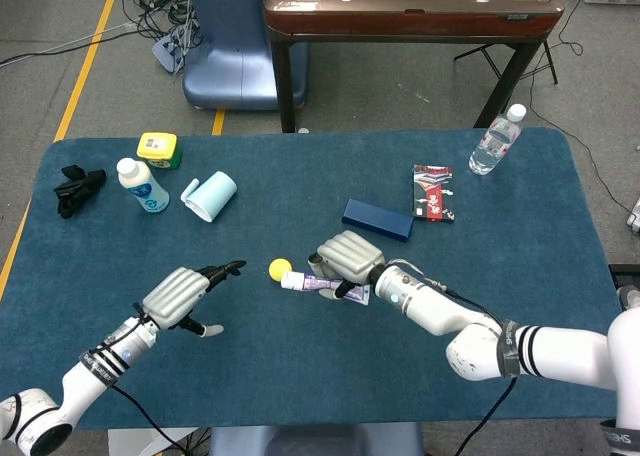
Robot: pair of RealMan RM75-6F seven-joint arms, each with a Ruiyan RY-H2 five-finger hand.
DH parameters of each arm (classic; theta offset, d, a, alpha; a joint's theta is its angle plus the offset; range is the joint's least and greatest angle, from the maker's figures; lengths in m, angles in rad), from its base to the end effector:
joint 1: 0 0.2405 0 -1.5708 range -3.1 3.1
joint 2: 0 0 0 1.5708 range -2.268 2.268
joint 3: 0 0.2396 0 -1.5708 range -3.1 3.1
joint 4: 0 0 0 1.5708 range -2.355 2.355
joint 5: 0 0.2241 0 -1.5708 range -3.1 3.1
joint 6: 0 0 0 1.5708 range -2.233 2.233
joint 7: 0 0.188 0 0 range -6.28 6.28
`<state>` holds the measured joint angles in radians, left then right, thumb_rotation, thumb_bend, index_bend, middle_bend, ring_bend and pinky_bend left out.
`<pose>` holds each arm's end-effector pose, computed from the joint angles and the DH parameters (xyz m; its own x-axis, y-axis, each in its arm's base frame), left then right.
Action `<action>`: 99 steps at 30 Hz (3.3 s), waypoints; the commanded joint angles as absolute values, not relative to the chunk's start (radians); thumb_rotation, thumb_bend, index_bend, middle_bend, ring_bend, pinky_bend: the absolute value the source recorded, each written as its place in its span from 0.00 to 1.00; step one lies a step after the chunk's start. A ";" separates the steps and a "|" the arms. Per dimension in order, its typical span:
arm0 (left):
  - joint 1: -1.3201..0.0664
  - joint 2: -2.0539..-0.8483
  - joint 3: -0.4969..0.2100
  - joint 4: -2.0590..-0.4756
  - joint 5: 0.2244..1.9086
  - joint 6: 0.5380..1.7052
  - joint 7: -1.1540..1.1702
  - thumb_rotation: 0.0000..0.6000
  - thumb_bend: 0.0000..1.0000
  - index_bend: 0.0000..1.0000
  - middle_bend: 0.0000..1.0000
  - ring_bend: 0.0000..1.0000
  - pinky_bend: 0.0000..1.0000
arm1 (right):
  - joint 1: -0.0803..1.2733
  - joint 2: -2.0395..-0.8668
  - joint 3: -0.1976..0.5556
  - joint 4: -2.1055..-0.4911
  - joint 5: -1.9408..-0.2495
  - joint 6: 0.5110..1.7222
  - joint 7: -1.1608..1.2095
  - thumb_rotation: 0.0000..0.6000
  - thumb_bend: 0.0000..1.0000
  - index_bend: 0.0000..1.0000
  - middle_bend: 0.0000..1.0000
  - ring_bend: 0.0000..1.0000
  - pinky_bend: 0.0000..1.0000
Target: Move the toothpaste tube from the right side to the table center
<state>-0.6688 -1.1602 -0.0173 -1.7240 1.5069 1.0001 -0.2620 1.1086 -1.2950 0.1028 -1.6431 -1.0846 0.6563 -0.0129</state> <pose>-0.1428 0.3212 0.0263 0.2481 0.4298 0.8682 0.8901 -0.4548 -0.0292 -0.0335 -0.3800 -0.0368 0.4822 -0.4739 0.7368 -0.7959 -0.5885 0.1424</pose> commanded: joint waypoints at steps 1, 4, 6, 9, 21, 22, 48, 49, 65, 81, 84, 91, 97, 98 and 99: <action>-0.616 -1.131 -0.040 -1.736 1.449 1.042 -0.453 0.63 0.13 0.00 0.03 0.07 0.34 | 1.066 -1.314 0.105 -1.631 -1.148 0.677 0.046 1.00 0.90 0.96 0.85 0.76 0.64; -0.593 -1.135 -0.054 -1.733 1.438 1.062 -0.583 0.26 0.12 0.00 0.00 0.03 0.26 | 1.045 -1.335 0.105 -1.625 -1.195 0.687 0.085 1.00 0.90 0.96 0.85 0.76 0.65; -0.585 -1.141 -0.060 -1.726 1.448 1.071 -0.655 0.08 0.10 0.00 0.00 0.01 0.22 | 1.036 -1.356 0.108 -1.619 -1.220 0.692 0.109 1.00 0.90 0.96 0.85 0.76 0.65; -0.577 -1.162 -0.067 -1.711 1.477 1.096 -0.702 0.00 0.06 0.00 0.00 0.00 0.17 | 1.032 -1.393 0.117 -1.603 -1.241 0.690 0.138 1.00 0.90 0.96 0.85 0.77 0.66; -0.576 -1.273 -0.103 -1.672 1.505 1.157 -0.688 0.00 0.02 0.00 0.00 0.00 0.10 | 1.042 -1.531 0.178 -1.539 -1.254 0.678 0.234 1.00 0.90 0.97 0.85 0.78 0.68; -0.577 -1.280 -0.104 -1.668 1.508 1.158 -0.687 0.00 0.02 0.00 0.00 0.00 0.10 | 1.040 -1.540 0.182 -1.536 -1.257 0.681 0.244 1.00 0.90 0.97 0.85 0.78 0.68; -0.628 -1.438 -0.105 -1.489 1.641 1.243 -0.606 0.00 0.01 0.00 0.00 0.00 0.05 | 1.063 -1.790 0.250 -1.354 -1.362 0.762 0.387 1.00 0.90 0.98 0.86 0.78 0.68; -0.630 -1.441 -0.104 -1.486 1.643 1.243 -0.608 0.00 0.01 0.00 0.00 0.00 0.05 | 1.064 -1.793 0.252 -1.350 -1.363 0.762 0.390 1.00 0.90 0.98 0.86 0.78 0.68; -0.638 -1.480 -0.111 -1.463 1.623 1.273 -0.668 0.00 0.01 0.00 0.00 0.00 0.03 | 1.063 -1.849 0.267 -1.274 -1.392 0.803 0.470 1.00 0.90 0.99 0.86 0.79 0.68; -0.637 -1.519 -0.103 -1.409 1.641 1.319 -0.736 0.00 0.00 0.00 0.00 0.00 0.03 | 1.077 -1.870 0.282 -1.239 -1.391 0.793 0.523 1.00 0.90 0.99 0.86 0.79 0.68; -0.636 -1.529 -0.104 -1.403 1.642 1.331 -0.751 0.00 0.00 0.00 0.00 0.00 0.03 | 1.077 -1.872 0.283 -1.236 -1.392 0.795 0.530 1.00 0.90 0.99 0.86 0.79 0.68; -0.637 -1.538 -0.104 -1.398 1.640 1.339 -0.765 0.00 0.00 0.00 0.00 0.00 0.03 | 1.080 -1.872 0.285 -1.234 -1.394 0.796 0.537 1.00 0.90 0.99 0.86 0.79 0.68; -0.640 -1.536 -0.096 -1.401 1.640 1.331 -0.777 0.00 0.00 0.00 0.00 0.00 0.03 | 1.082 -1.867 0.283 -1.233 -1.394 0.789 0.539 1.00 0.90 0.99 0.86 0.79 0.68; -0.641 -1.535 -0.096 -1.401 1.639 1.330 -0.779 0.00 0.00 0.00 0.00 0.00 0.03 | 1.082 -1.866 0.283 -1.232 -1.394 0.789 0.540 1.00 0.90 0.99 0.86 0.79 0.68; -0.641 -1.536 -0.096 -1.401 1.638 1.330 -0.780 0.00 0.00 0.00 0.00 0.00 0.03 | 1.082 -1.866 0.283 -1.231 -1.394 0.788 0.541 1.00 0.90 0.99 0.86 0.79 0.68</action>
<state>-0.6408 -1.5360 -0.0963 -1.4004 1.6382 1.3298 -0.7798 1.0818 -1.8664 0.2828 -1.2314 -1.3941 0.7877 0.5409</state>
